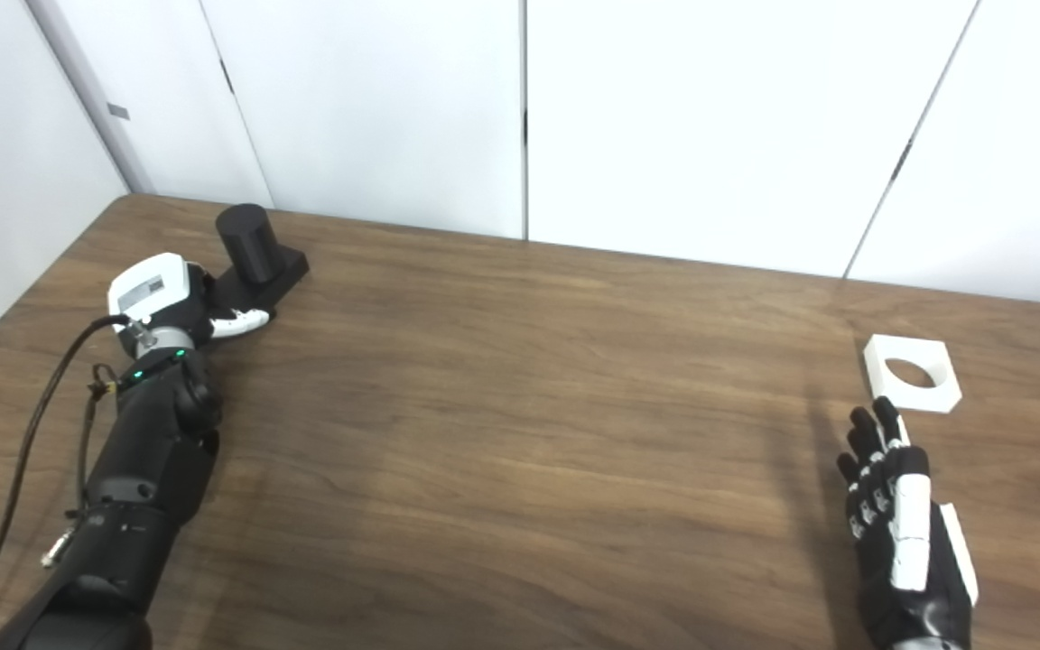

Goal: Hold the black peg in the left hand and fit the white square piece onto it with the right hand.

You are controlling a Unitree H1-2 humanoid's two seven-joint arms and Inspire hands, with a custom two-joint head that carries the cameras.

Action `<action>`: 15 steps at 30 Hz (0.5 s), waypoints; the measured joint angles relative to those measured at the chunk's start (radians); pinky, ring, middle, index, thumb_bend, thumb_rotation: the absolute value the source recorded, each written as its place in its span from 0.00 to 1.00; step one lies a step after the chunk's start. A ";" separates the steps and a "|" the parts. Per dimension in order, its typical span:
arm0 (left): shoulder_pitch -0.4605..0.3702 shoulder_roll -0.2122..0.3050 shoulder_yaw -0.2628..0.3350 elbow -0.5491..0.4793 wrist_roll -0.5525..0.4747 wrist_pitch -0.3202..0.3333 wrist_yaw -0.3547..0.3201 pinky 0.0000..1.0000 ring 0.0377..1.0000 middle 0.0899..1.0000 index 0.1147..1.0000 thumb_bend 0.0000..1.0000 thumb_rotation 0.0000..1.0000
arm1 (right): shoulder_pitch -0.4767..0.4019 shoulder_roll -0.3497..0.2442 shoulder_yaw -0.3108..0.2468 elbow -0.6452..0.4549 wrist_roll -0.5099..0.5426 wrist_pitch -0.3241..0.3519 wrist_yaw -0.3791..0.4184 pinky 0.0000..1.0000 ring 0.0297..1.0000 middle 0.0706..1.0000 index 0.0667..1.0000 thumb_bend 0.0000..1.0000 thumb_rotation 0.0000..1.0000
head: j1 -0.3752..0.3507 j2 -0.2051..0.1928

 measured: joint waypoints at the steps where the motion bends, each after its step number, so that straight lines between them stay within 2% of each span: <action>1: 0.002 0.000 -0.003 -0.002 -0.012 0.000 0.008 0.77 0.82 0.77 0.53 0.66 0.25 | 0.000 0.000 0.000 0.000 0.000 0.000 0.000 1.00 1.00 0.98 1.00 0.52 1.00 | 0.000 0.000; 2: 0.004 0.002 -0.008 -0.005 -0.028 0.001 0.020 0.77 0.82 0.76 0.51 0.66 0.21 | 0.000 0.000 0.000 0.000 0.000 0.000 0.000 1.00 1.00 0.98 1.00 0.52 1.00 | 0.000 0.000; 4: 0.011 0.006 -0.020 -0.018 -0.053 0.000 0.034 0.76 0.81 0.75 0.44 0.54 0.10 | 0.000 0.000 0.000 0.000 0.001 0.000 0.001 1.00 1.00 0.98 1.00 0.51 1.00 | 0.000 0.000; 5: 0.013 0.007 -0.024 -0.024 -0.067 0.000 0.040 0.76 0.81 0.75 0.43 0.53 0.08 | 0.000 0.000 0.000 0.000 0.001 0.000 0.003 1.00 1.00 0.98 1.00 0.52 1.00 | 0.000 0.000; 15: 0.016 0.024 -0.066 -0.025 -0.145 0.000 0.100 0.69 0.77 0.72 0.42 0.51 0.06 | 0.001 0.000 0.000 -0.008 0.001 0.000 0.014 1.00 1.00 0.98 1.00 0.52 1.00 | -0.015 0.005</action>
